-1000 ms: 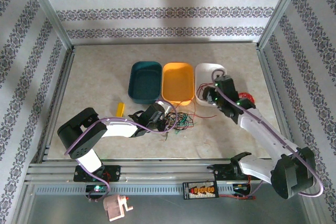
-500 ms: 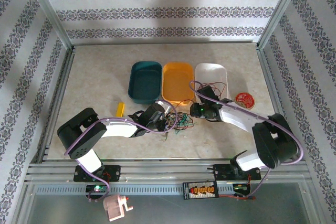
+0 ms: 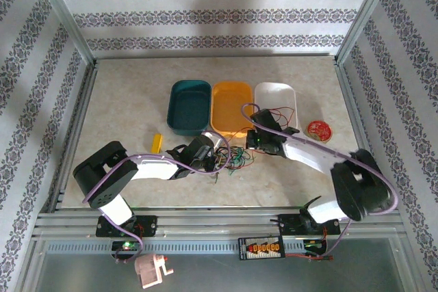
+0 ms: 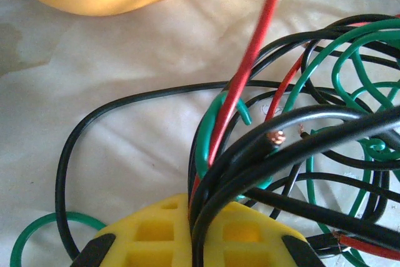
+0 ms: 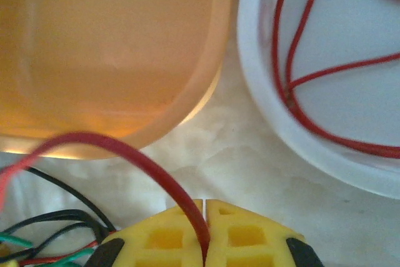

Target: Untangle the cables

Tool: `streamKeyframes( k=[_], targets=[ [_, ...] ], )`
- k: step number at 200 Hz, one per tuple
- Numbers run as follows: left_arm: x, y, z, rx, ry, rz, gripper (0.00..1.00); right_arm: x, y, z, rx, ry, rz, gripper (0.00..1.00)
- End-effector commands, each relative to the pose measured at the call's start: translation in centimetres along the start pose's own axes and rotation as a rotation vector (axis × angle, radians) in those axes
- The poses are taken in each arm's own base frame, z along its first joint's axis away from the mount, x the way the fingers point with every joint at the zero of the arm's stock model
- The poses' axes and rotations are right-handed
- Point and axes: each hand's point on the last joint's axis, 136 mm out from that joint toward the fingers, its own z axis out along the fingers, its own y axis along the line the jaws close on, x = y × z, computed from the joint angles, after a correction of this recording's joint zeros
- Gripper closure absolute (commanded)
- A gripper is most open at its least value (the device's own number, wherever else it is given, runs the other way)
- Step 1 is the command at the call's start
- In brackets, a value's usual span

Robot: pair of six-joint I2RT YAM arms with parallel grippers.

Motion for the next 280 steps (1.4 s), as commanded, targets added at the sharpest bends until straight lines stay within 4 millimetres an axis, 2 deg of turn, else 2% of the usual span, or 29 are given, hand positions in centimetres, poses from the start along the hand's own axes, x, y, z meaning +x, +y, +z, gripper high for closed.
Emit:
streamKeyframes(
  k=[1,32,72,108,137,152,166,198,219,231,247,261,280],
  targets=[
    [3.3,1.4,-0.2,-0.061,0.092,0.015,1.0,-3.1,-1.4,-4.4,0.071,-0.203,0.029,1.0],
    [3.6,1.6,-0.2,-0.065,0.093,0.014,1.0,-6.4,-3.4,-10.7,0.119,-0.443,0.101,1.0],
    [3.7,2.1,-0.3,-0.088,0.09,0.01,1.0,-9.3,-5.4,-17.8,0.176,-0.662,0.147,1.0],
    [3.8,2.2,-0.4,-0.091,0.09,0.011,1.0,-10.8,-7.0,-23.2,0.22,-0.819,0.209,1.0],
    [4.1,2.3,-0.3,-0.092,0.095,0.01,0.99,-11.3,-7.7,-26.1,0.205,-0.898,0.254,1.0],
    [4.4,2.1,-0.3,-0.077,0.106,0.018,0.96,-11.5,-7.3,-26.2,0.181,-0.892,0.244,1.0],
    [4.6,1.4,-0.3,-0.038,0.118,0.034,0.9,-11.6,-5.9,-25.1,0.121,-0.847,0.204,1.0],
    [4.6,-0.1,-0.4,0.053,0.12,0.055,0.87,-10.4,-2.2,-20.5,-0.044,-0.677,0.154,1.0],
    [4.5,-0.5,-0.5,0.072,0.116,0.057,0.85,-9.1,-0.5,-17.7,-0.103,-0.587,0.168,1.0],
    [4.6,-0.6,-0.5,0.08,0.121,0.059,0.85,-8.4,-0.5,-16.5,-0.09,-0.559,0.182,1.0],
    [4.8,-0.9,-0.5,0.096,0.129,0.057,0.83,-8.0,-0.9,-15.9,-0.071,-0.554,0.208,1.0],
    [5.0,-1.1,-0.5,0.112,0.135,0.055,0.74,-8.1,-1.2,-16.1,-0.058,-0.568,0.218,1.0],
    [5.2,-1.1,-0.4,0.117,0.14,0.053,0.72,-8.5,-1.4,-16.7,-0.045,-0.59,0.208,1.0]
  ],
)
